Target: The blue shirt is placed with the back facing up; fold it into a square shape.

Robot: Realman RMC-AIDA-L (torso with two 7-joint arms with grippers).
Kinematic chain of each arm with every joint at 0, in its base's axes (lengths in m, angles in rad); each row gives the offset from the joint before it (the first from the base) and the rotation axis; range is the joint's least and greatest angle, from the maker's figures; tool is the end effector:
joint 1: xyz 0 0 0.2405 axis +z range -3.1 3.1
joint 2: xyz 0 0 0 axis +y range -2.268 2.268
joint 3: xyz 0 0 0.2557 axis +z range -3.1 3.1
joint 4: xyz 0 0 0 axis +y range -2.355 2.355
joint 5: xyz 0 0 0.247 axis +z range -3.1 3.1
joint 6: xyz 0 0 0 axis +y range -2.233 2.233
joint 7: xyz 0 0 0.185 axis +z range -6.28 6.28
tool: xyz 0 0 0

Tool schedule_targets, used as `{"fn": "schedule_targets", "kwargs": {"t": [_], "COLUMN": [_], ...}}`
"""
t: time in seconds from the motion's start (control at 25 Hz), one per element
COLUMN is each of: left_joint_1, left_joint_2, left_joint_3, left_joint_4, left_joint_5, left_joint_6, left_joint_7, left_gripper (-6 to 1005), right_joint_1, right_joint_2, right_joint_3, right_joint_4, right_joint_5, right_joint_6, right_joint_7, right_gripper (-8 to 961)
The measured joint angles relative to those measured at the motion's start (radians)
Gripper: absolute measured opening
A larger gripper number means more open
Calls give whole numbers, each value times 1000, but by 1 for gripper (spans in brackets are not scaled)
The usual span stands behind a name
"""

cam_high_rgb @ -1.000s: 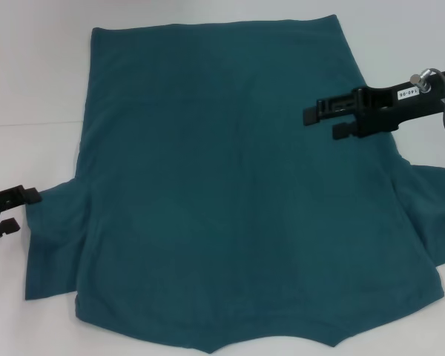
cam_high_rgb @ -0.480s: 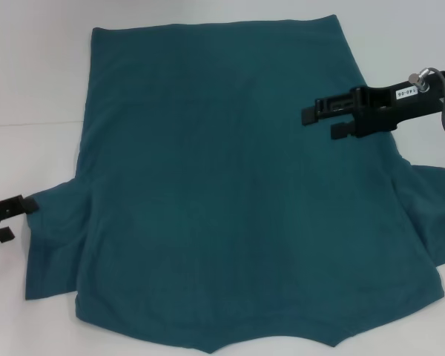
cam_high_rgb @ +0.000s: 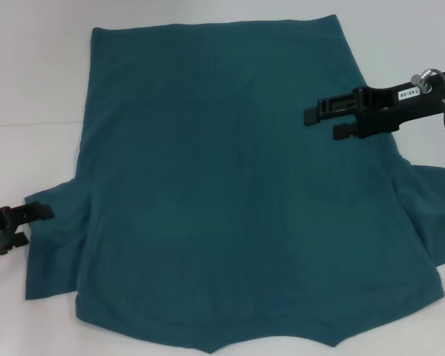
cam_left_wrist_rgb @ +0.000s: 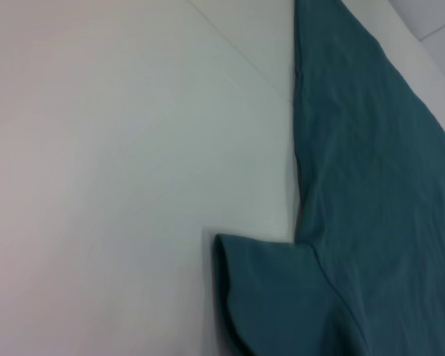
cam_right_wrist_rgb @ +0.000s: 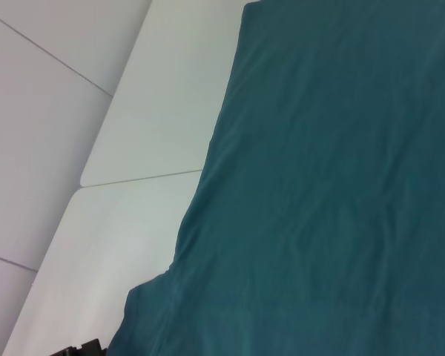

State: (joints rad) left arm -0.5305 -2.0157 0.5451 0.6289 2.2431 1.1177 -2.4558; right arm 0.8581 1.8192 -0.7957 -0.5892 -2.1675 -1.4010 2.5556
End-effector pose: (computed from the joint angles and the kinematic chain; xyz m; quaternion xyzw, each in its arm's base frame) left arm -0.3777 0.4162 0.0134 -0.6259 -0.7038 -0.2203 0.2538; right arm 0.2179 0.4894 0.0494 -0.7859 0.5866 0.1487 0.1273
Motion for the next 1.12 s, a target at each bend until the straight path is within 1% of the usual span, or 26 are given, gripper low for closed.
{"fn": "schedule_targets", "kwargs": {"t": [0.32,0.52,0.72,0.84,1.08,1.12], "left_joint_1": [-40,-46,-42,-40,-37,-37], "left_joint_2": [0,2,5,5,3,3], "left_joint_3": [30,33,33,33,34,34], "left_joint_4": [-47,-49,-44,-42,-33,-31], "left_joint_5": [9,16,35,35,36,39], "left_joint_6": [-37,-46,-45,-40,-33,-31], "left_joint_7": [4,-12,-16,-13,-6,-6], "left_gripper": [840,838,632,423,185,166], "right_joint_1": [-2,-2,-2,-2,-1,-1], "right_joint_2": [-2,-3,-3,-3,-3,-3], "right_joint_3": [5,6,7,11,18,18], "right_joint_4": [-4,-6,-6,-6,-6,-6], "right_joint_5": [0,0,2,3,3,3], "right_joint_6": [1,-1,-1,-2,-5,-5], "right_joint_7": [0,0,0,0,0,0], "right_gripper": [916,916,916,915,915,915]}}
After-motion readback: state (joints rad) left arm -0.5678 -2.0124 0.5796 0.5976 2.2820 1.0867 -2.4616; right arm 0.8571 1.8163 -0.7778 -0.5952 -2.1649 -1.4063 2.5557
